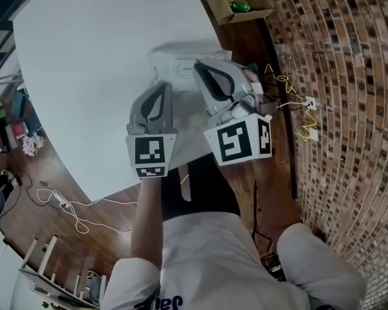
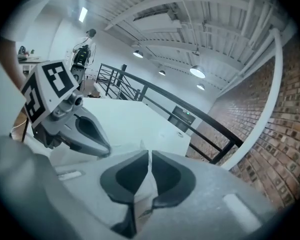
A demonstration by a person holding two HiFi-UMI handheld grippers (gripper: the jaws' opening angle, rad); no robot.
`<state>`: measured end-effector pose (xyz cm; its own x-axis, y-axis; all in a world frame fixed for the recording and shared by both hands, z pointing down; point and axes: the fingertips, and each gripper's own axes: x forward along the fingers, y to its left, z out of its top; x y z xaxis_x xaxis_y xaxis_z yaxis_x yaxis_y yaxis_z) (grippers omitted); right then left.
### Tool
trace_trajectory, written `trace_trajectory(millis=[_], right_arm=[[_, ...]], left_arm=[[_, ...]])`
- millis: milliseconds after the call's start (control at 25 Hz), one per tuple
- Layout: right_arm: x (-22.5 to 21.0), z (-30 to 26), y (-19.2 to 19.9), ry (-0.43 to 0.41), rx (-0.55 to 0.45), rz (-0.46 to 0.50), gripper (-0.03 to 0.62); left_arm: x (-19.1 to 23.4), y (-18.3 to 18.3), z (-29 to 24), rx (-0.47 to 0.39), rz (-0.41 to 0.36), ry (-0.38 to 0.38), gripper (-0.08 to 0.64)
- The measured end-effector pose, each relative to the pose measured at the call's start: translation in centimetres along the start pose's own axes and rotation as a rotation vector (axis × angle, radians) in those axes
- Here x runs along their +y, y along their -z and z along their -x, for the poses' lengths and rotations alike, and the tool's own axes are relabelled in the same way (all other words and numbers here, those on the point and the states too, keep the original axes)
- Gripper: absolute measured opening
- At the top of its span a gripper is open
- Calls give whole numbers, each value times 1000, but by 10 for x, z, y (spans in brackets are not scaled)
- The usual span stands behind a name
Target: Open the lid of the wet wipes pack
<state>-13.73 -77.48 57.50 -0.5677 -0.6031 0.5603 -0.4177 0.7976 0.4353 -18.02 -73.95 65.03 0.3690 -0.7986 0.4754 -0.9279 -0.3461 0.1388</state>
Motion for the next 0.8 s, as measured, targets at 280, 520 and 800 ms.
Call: trace_trajectory(millis=[280,520,800], right_arm=[[-38,-35,4,-70,-8,-94,18],[-47,-71,15,-179,17,-285,26],[-46,-97,44,-208,132,-394,-8]], left_arm=[[-3,0,1,29,27,3,16],[-3,1,3,36,48,11,15],[-2,0,0,39,73,27,15]])
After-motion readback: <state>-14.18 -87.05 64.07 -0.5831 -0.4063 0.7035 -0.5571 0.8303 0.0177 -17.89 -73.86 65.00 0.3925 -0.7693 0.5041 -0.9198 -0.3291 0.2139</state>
